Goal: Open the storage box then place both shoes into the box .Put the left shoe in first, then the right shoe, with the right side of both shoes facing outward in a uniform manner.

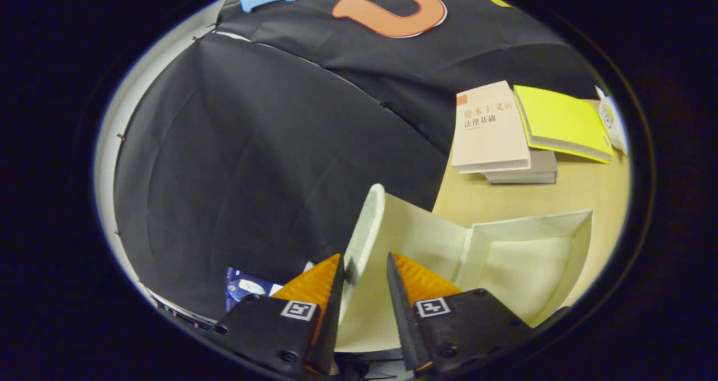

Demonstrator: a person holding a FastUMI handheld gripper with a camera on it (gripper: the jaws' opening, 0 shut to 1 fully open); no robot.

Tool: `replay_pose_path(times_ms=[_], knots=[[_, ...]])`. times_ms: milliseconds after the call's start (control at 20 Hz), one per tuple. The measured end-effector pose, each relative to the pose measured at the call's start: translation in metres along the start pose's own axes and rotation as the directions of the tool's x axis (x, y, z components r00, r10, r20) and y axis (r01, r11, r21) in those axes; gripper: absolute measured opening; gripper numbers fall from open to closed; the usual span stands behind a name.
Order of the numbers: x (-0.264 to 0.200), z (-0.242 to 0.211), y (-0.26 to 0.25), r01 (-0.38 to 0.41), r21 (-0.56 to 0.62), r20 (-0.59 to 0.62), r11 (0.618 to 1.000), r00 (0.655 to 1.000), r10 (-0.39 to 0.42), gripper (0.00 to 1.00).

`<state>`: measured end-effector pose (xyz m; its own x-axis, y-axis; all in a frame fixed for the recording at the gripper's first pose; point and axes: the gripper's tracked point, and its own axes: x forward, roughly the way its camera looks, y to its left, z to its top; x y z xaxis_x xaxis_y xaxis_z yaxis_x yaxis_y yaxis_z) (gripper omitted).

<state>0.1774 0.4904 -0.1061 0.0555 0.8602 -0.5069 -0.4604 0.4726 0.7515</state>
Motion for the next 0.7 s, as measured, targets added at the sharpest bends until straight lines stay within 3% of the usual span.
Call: replay_pose_path(times_ms=[150,700], knots=[[-0.004,-0.012,-0.008,0.06,-0.038,-0.005,0.997,0.998,-0.061,1.0],[-0.111,-0.027,-0.13,0.251,0.032,0.049,0.967,0.966,-0.253,1.0]])
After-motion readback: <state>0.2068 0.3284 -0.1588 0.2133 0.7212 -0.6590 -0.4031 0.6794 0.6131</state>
